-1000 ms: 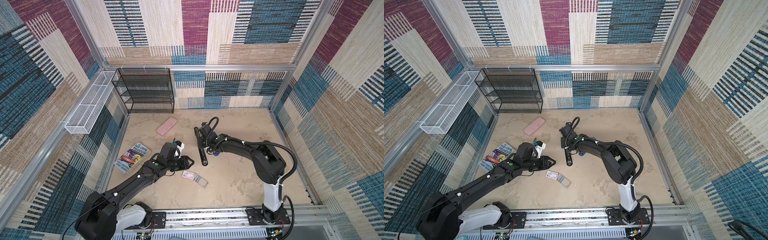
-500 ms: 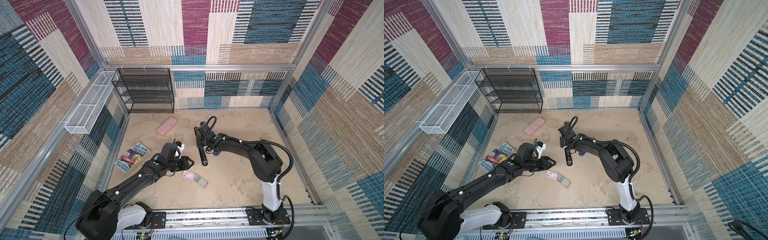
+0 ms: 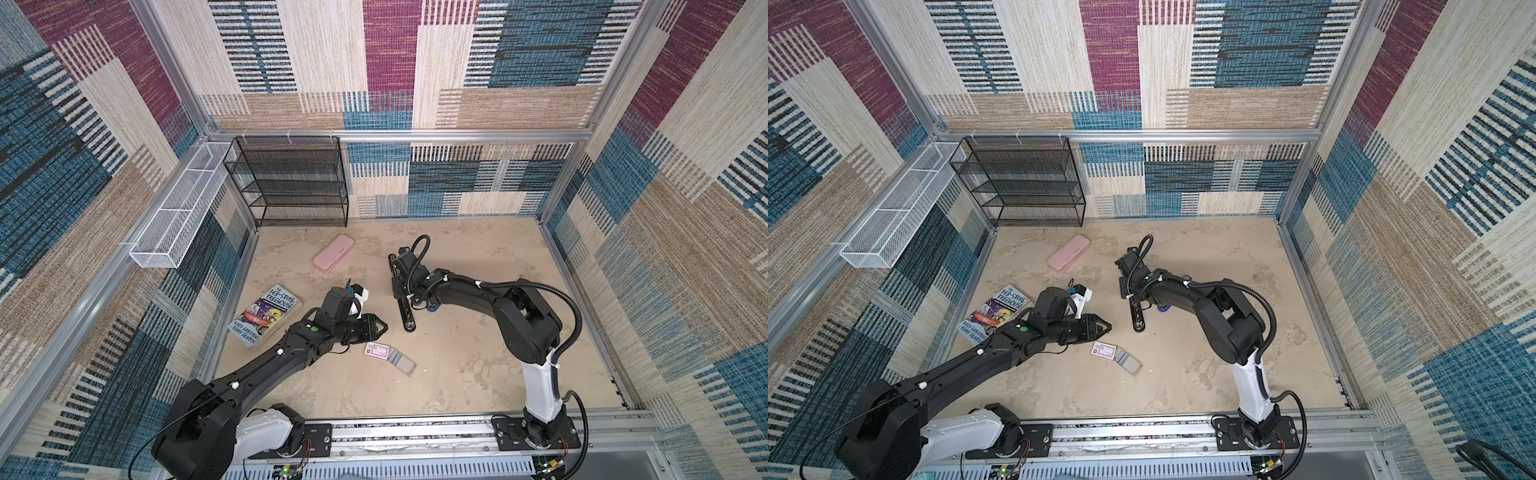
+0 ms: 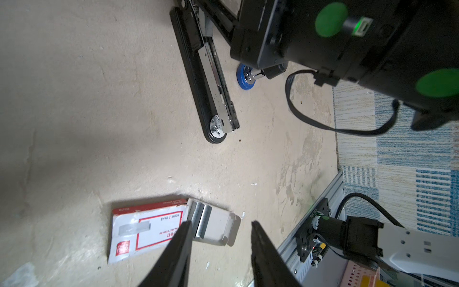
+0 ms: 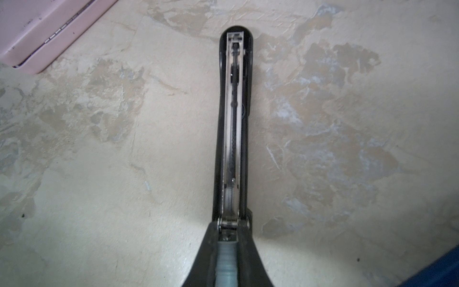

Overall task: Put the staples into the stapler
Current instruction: 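Lower the right gripper toward the black stapler's open channel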

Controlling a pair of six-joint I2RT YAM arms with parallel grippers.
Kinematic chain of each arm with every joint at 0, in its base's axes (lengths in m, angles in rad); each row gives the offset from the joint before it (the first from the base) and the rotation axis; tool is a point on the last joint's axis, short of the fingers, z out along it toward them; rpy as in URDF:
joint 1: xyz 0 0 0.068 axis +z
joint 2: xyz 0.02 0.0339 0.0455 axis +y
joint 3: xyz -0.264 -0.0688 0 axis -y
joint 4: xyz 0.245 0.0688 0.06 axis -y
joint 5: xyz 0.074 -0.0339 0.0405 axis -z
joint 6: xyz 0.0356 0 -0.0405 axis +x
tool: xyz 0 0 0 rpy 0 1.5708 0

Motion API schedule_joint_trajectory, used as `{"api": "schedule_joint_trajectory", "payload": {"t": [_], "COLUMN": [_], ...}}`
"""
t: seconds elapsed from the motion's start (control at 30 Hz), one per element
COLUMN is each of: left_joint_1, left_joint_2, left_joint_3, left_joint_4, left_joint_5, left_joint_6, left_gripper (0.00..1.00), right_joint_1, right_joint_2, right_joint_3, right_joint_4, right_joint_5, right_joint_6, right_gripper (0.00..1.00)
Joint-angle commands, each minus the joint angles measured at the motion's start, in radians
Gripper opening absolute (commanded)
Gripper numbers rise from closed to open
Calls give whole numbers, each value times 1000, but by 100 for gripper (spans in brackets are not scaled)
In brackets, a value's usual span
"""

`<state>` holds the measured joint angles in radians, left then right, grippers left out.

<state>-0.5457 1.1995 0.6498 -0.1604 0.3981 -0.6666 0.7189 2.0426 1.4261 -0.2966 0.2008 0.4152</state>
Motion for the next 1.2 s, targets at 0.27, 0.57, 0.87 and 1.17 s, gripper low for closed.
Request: {"api": "schedule_joint_trajectory", "payload": {"t": [0.27, 0.57, 0.87, 1.17], "left_joint_1": [0, 0, 0, 0], "left_joint_2": [0, -3, -4, -40], "left_joint_3": [-7, -10, -13, -27], "left_joint_4": [17, 12, 17, 3], "left_joint_5": [-11, -13, -17, -35], "left_joint_6": [9, 9, 5, 5], "left_gripper": [43, 43, 43, 43], "right_joint_1": [24, 43, 43, 36], "right_joint_2": [-13, -53, -89, 5], "right_joint_3": [-32, -71, -58, 69], "right_joint_4": [-13, -19, -12, -32], "right_joint_5": [58, 75, 77, 17], "right_joint_6": [-10, 4, -16, -64], "right_gripper": [16, 25, 38, 52]}}
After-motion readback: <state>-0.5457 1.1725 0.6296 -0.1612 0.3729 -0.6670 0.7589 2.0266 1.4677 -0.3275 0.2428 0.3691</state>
